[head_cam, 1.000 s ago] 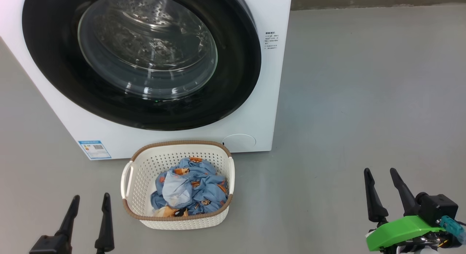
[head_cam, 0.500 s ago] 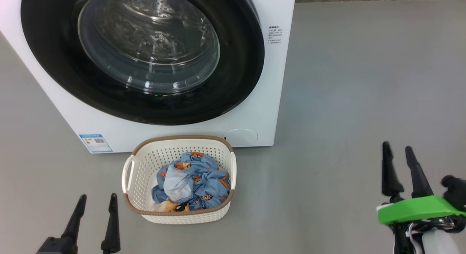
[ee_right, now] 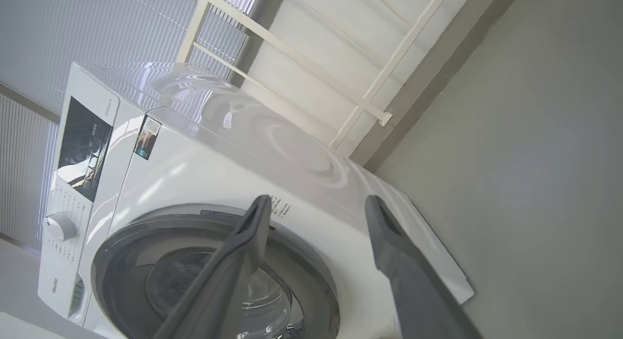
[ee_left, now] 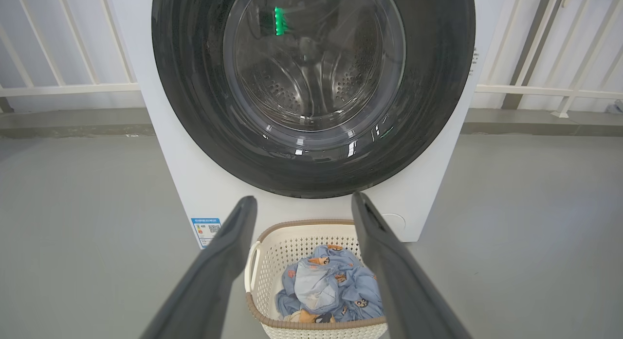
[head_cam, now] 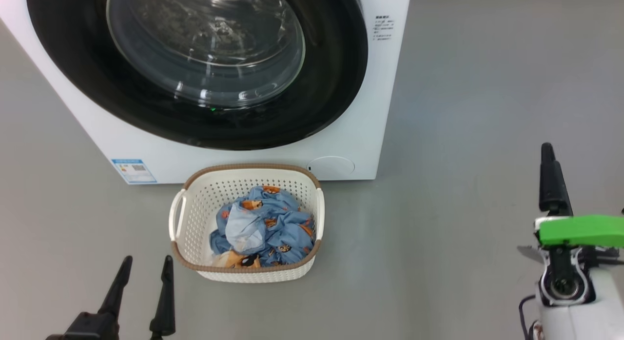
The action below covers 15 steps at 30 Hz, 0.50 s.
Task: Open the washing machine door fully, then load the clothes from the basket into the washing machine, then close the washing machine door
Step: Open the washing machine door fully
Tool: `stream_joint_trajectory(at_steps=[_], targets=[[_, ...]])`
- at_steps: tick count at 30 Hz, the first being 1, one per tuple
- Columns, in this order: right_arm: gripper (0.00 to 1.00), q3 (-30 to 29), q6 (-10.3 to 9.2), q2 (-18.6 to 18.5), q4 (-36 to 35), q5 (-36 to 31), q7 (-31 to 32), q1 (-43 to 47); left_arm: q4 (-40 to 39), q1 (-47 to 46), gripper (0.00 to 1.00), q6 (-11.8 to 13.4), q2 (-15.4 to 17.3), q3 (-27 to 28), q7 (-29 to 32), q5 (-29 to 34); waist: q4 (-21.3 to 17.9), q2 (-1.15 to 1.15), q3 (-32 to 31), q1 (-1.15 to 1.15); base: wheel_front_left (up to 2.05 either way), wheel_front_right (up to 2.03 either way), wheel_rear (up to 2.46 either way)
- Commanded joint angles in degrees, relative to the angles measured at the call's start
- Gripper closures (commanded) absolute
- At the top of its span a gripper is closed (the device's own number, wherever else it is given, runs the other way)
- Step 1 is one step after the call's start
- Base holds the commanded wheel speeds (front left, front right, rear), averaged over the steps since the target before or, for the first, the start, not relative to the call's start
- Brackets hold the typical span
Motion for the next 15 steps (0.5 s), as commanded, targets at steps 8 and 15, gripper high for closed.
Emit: stream_joint_trajectory(at_steps=[8,15], targets=[[1.0,-3.11,-0.06,-0.97,3.75,6.4,8.38,-9.54,-0.99,-3.88,0.0,-0.18,0.4,0.47,-0.7,-0.82,2.08,0.0,2.7,0.0,0.0,0.0,0.0],[1.0,-5.46,-0.06,-2.36,8.13,8.87,16.89,-15.83,-0.69,-5.29,0.0,-0.18,0.42,-0.14,-0.7,-1.41,3.57,0.0,5.02,0.0,0.0,0.0,0.0]])
